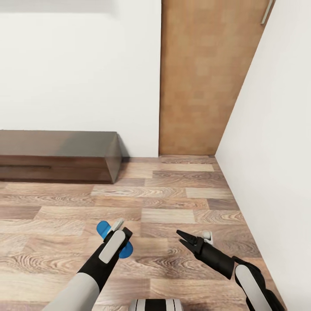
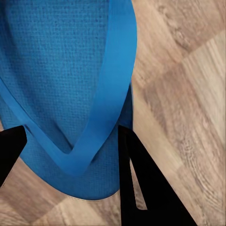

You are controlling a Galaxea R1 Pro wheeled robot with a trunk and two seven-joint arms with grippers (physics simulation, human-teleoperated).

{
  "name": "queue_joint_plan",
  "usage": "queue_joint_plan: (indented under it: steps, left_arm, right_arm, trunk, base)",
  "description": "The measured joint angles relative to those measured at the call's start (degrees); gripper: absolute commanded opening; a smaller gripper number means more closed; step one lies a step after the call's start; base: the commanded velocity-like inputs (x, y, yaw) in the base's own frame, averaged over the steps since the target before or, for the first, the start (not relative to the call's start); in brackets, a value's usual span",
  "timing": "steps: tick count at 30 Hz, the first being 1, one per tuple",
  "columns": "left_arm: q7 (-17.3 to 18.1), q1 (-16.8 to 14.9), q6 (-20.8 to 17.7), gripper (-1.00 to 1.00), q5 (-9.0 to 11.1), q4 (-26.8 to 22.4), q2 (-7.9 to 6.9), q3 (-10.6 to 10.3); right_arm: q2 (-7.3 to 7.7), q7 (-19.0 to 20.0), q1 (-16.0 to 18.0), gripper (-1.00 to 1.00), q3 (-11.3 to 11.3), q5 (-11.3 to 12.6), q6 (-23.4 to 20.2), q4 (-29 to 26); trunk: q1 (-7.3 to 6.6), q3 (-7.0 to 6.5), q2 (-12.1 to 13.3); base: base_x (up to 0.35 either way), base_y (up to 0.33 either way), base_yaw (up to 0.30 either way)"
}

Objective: In the bedroom, move the book from the bed onto either nightstand, and place the two sandals side by side next to the bed.

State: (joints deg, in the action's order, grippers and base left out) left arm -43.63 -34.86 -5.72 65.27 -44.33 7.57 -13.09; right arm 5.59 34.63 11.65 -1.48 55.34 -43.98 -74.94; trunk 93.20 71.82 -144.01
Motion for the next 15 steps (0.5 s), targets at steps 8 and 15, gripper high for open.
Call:
queue_joint_plan:
  steps: [8,15]
  left_arm:
    - [0.02,-0.01,-0.03,-1.0,-0.01,0.02,0.01,-0.01]
    - [0.03,-0.01,0.0,-1.0,-0.01,0.03,0.01,-0.01]
  right_arm:
    - [0.0,0.02,0.0,1.0,0.01,0.0,0.0,-0.02]
    - [0.0,0.08,-0.01,1.0,0.01,0.0,0.0,-0.03]
  trunk:
    - [-0.21,-1.77,0.11]
    - [-0.39,-3.33,0.2]
  base:
    - [0.0,0.0,0.206]
    - [0.0,0.0,0.017]
